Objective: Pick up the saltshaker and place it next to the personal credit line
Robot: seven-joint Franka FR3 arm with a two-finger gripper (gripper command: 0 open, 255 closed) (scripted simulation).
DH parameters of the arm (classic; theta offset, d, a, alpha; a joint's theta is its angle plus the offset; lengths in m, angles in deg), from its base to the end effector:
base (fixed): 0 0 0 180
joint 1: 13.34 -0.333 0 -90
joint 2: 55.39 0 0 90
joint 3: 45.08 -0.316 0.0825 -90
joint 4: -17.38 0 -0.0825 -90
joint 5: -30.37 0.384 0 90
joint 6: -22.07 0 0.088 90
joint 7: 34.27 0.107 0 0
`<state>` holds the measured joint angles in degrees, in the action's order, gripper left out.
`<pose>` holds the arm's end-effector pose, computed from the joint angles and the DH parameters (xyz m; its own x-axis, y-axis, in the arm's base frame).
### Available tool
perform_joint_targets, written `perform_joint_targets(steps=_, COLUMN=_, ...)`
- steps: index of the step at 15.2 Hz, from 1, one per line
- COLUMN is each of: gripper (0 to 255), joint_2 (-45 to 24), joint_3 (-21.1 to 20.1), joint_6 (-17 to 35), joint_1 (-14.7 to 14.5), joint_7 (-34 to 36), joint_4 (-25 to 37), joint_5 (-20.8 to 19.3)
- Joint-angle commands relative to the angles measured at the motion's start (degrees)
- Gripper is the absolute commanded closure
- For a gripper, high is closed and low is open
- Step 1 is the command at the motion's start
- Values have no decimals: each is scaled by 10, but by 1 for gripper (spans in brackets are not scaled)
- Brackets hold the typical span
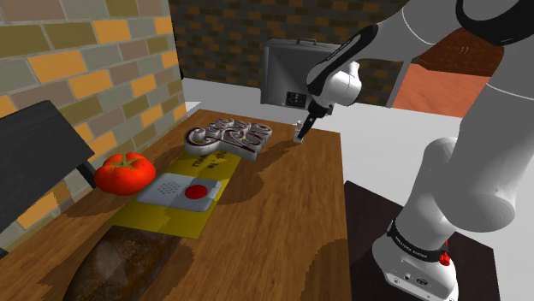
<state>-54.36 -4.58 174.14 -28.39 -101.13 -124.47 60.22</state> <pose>0.4345 -0.2217 0.3125 0.9042 0.2573 0.3409 0.2819 -0.9591 -0.0238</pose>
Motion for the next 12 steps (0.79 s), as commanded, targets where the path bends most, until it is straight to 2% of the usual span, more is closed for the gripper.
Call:
perform_joint_targets(steps=1, gripper=0, joint_2=-9, joint_3=-1, joint_6=5, joint_1=-2, joint_7=-12, joint_4=0, joint_5=17)
perform_joint_targets(steps=7, gripper=0, joint_2=-9, joint_3=-1, joint_6=5, joint_1=-2, joint_7=-12, joint_4=0, joint_5=16)
perform_joint_targets(steps=8, gripper=255, joint_2=-9, joint_3=-1, joint_6=5, joint_1=-2, joint_7=-12, joint_4=0, joint_5=16)
perform_joint_targets(steps=12, gripper=255, joint_2=-9, joint_3=-1, joint_6=5, joint_1=-2, joint_7=-12, joint_4=0, joint_5=16)
